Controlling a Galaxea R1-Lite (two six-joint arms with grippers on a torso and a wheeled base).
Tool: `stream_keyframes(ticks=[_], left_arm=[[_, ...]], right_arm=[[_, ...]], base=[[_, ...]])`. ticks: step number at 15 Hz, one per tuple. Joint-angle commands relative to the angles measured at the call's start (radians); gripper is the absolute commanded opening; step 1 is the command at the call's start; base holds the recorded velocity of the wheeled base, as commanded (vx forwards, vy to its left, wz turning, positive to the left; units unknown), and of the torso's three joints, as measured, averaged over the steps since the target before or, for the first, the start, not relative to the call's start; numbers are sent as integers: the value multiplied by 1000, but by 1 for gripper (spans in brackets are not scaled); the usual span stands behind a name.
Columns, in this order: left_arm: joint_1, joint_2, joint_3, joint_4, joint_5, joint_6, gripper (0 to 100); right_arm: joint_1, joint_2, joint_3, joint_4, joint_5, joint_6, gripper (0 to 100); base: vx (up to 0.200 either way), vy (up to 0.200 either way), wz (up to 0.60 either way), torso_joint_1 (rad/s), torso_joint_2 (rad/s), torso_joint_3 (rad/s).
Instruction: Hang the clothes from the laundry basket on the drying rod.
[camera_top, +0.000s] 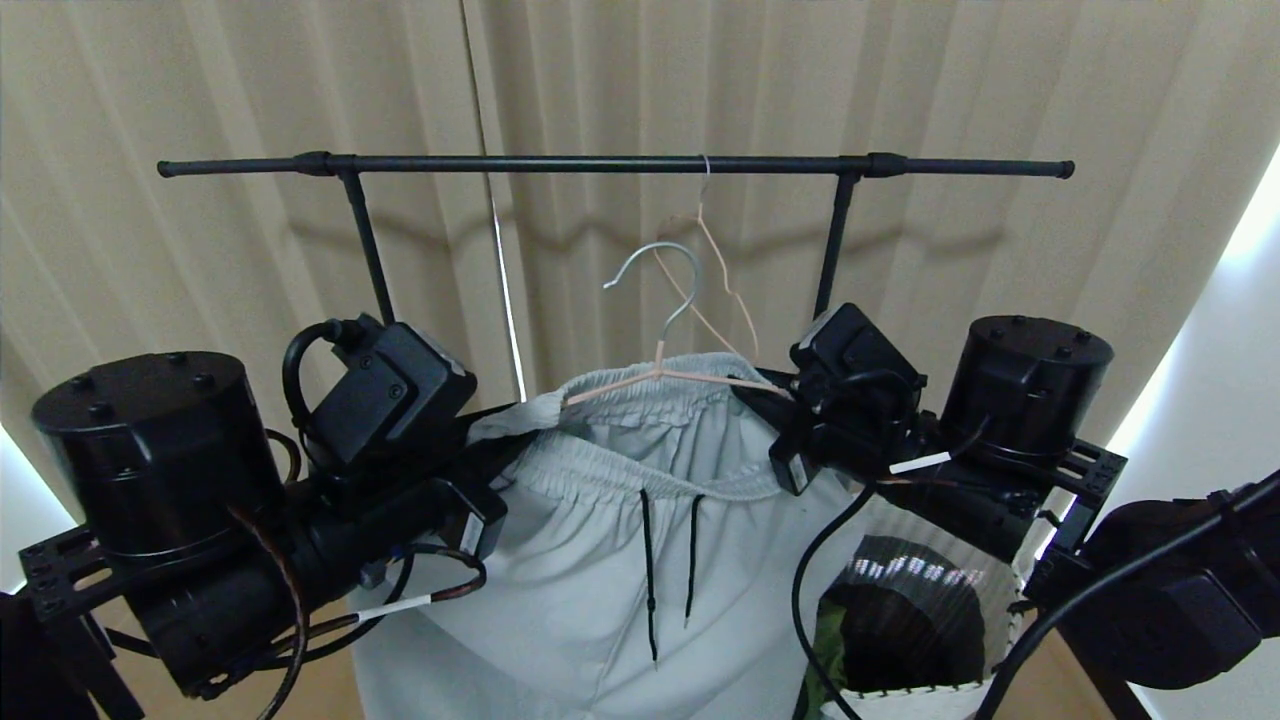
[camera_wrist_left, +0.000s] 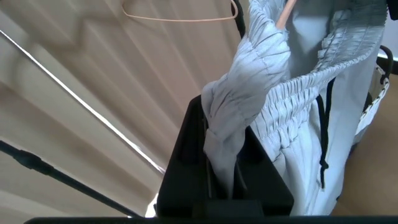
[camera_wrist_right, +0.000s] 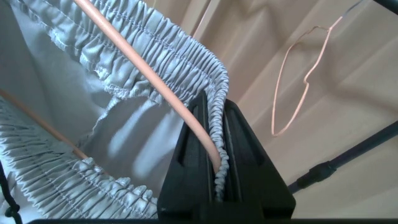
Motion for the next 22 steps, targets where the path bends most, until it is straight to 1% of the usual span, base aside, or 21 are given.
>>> stream_keyframes(ticks=[1,5,6,8,9,10,12,14,16,17,18,19,22], left_arm=[[3,3,1,0,5,0,0],[4,8,4,0,2,0,0],[3,3,4,0,0,-1,100],[3,-15,21,-6,0,-6,100],[0,-47,58,-25,-3,-27,100],[-8,-78,95,-40,-26,-44,100],[-6,-126,127,-42,-86,-47,100],[3,-158,148,-40,-98,-52,100],[96,-158,208,-40,-98,-52,100],[124,-155,230,-40,-98,-50,100],[159,-149,274,-40,-98,-52,100],[170,-130,308,-42,-99,-55,100],[170,-86,325,-63,-98,-55,100]], right_arm=[[0,-4,0,0,-3,0,0],[0,-10,4,0,-3,0,0],[0,-18,6,0,-5,1,0],[-9,-30,9,1,-46,5,0],[-24,-36,12,1,-74,6,0],[-43,-45,16,1,-80,8,0],[-66,-54,18,3,-83,9,0],[-78,-76,21,4,-95,28,0],[-78,-120,39,4,-97,49,0],[-78,-134,43,6,-97,52,0],[-78,-159,44,7,-97,52,0],[-78,-177,47,9,-95,54,0],[-73,-211,67,9,-86,61,0]], base=[[0,0,0,0,0,0],[0,0,0,0,0,0],[0,0,0,0,0,0],[0,0,0,0,0,0],[0,0,0,0,0,0],[0,0,0,0,0,0],[0,0,0,0,0,0],[0,0,0,0,0,0],[0,0,0,0,0,0],[0,0,0,0,0,0],[0,0,0,0,0,0],[0,0,0,0,0,0],[0,0,0,0,0,0]])
